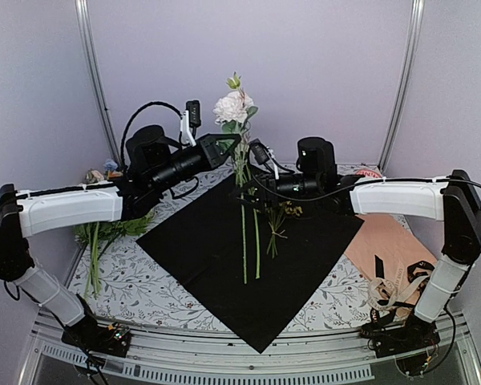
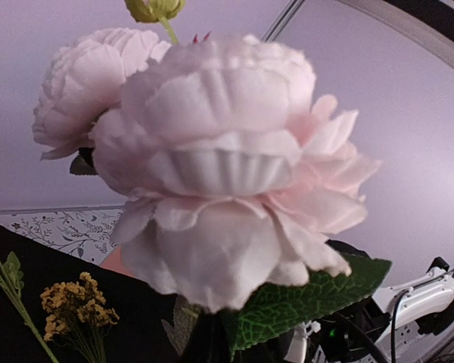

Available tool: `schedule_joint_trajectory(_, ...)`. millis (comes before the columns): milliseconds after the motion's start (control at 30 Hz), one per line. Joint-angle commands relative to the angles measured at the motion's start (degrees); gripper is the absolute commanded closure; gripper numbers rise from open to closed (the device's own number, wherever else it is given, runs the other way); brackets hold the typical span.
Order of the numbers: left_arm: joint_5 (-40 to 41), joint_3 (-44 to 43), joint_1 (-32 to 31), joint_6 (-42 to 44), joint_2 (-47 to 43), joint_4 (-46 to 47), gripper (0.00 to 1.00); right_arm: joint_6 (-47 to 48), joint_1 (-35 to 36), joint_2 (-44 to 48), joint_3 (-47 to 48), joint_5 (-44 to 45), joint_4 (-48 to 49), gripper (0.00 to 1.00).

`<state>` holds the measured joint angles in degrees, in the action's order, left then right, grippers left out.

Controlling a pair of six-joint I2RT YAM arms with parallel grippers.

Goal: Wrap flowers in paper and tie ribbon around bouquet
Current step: Pass from the left arm to the right, then place the fake flower on the flattened wrapping paper.

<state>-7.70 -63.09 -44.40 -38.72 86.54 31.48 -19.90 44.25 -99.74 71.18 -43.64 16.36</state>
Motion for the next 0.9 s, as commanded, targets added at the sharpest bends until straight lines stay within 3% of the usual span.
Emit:
schedule_joint_trajectory(0, -1.94, -1.53, -0.62, -2.55, 1.02, 5.44, 1.0, -2.01, 0.24, -1.32, 1.26, 1.81, 0.97, 0.73)
schedule_joint_trajectory(33, -1.25, -1.33, -0.6, -2.25, 0.83, 4.93, 1.0, -2.19, 0.16, -1.31, 1.25, 2.53, 0.66, 0.92)
schedule_joint_trajectory(67, -0.12, -1.07, -0.63, -1.75, 0.42, 3.33, 1.0, -2.45, 0.01, -1.28, 1.14, 3.62, 0.19, 0.99)
schedule_joint_trajectory(133, 4.32, -0.95, -0.28, 0.05, -0.87, -2.34, 0.94, -3.7, -1.21, -1.98, 1.46, 5.37, -1.54, 1.0)
schedule_joint_trajectory(200, 11.52, -1.85, 0.55, 2.3, -2.53, -13.19, 0.57, -6.53, -3.31, -3.92, 2.68, 6.42, -5.89, 1.0)
schedule_joint_trajectory(233, 17.49, -2.45, 1.62, 2.55, -3.59, -19.39, 0.45, -7.69, -4.24, -5.14, 4.26, 8.23, -8.77, 1.0)
schedule_joint_trajectory(300, 24.36, -2.89, 4.73, 1.53, -5.2, -32.33, 0.36, -7.9, -5.56, -8.01, 6.42, 11.45, -14.23, 1.0)
schedule_joint_trajectory(433, 28.96, 4.2, 13.33, 1.12, -10.81, -43.63, 0.33, -7.07, -7.64, -13.99, 8.6, 14.18, -17.03, 1.0)
schedule_joint_trajectory(567, 29.95, 11.55, 23.03, 0.73, -16.25, -49.23, 0.32, -6.11, -8.76, -18.55, 11.51, 18.5, -20.03, 0.91)
schedule_joint_trajectory(667, 30.68, 15.81, 30.52, 0.64, -18.86, -51.54, 0.34, -5.23, -9.12, -20.38, 12.69, 21.6, -22.24, 0.83)
schedule_joint_trajectory(867, 25.83, 22.88, 45.71, 1.15, -22.44, -49.03, 0.46, -2.49, -9.18, -18.01, 11.32, 29.54, -25.25, 0.72)
